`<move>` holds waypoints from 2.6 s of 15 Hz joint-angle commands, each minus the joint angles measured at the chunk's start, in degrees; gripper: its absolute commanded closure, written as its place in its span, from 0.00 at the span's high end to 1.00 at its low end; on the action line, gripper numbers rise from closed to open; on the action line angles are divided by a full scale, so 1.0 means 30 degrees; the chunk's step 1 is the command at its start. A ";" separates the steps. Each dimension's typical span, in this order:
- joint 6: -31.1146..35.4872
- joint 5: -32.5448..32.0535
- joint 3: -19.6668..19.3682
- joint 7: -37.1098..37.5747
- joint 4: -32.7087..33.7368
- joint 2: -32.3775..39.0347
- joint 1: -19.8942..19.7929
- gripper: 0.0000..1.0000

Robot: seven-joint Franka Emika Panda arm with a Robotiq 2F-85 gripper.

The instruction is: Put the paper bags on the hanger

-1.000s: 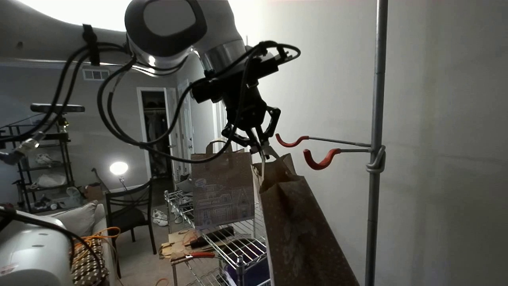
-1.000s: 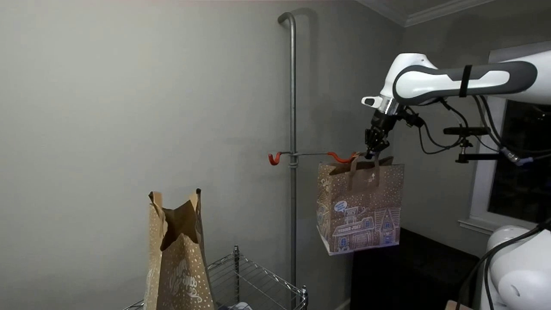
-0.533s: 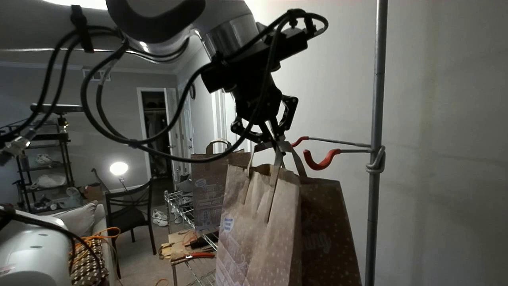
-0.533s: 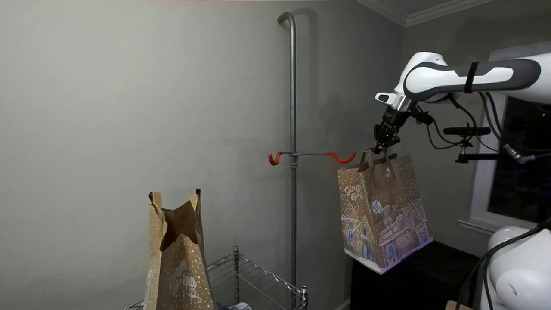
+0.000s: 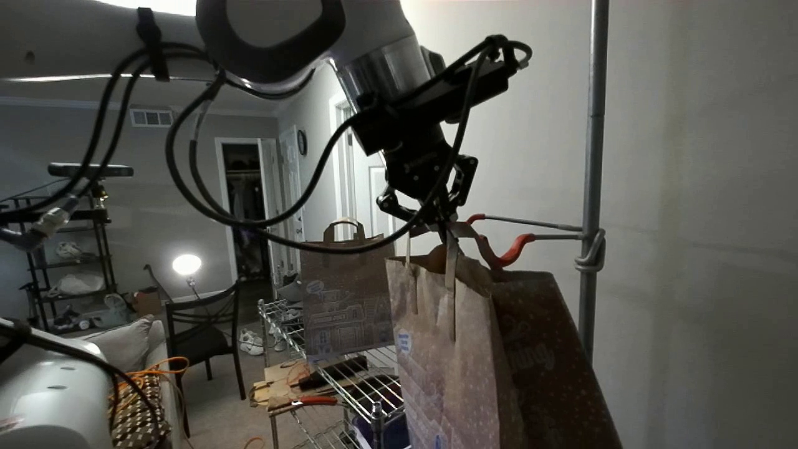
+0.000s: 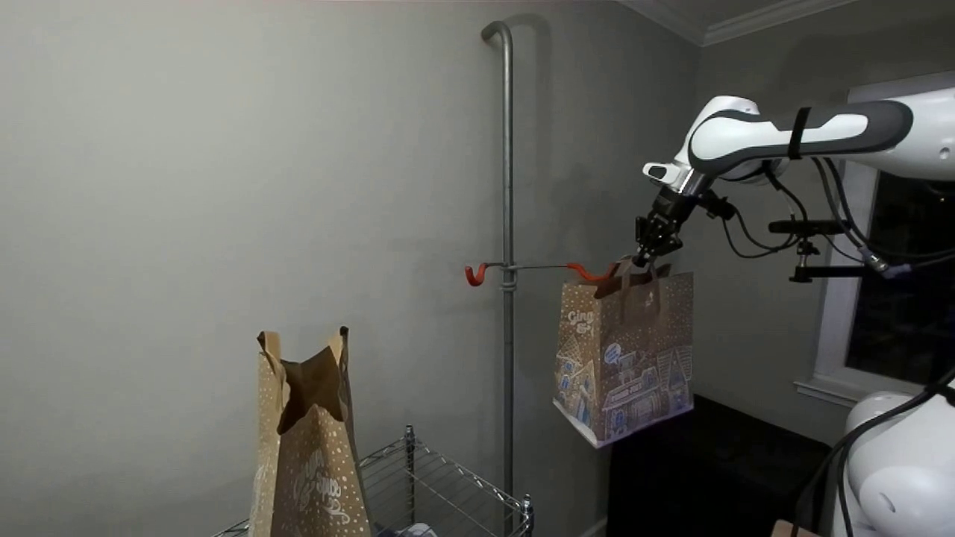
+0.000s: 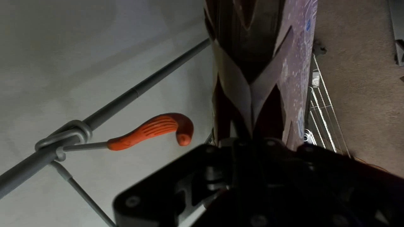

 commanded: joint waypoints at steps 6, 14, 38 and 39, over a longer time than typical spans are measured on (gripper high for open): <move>0.3858 0.0185 0.1269 0.0042 0.0316 0.1322 -0.1447 0.01; 0.5498 0.0840 0.1547 0.0943 0.0710 0.2826 -0.1643 0.01; 0.6473 -0.2755 0.3948 0.4585 -0.0626 0.3932 -0.3585 0.01; 0.6485 -0.2820 0.3974 0.4678 -0.0776 0.3863 -0.3571 0.01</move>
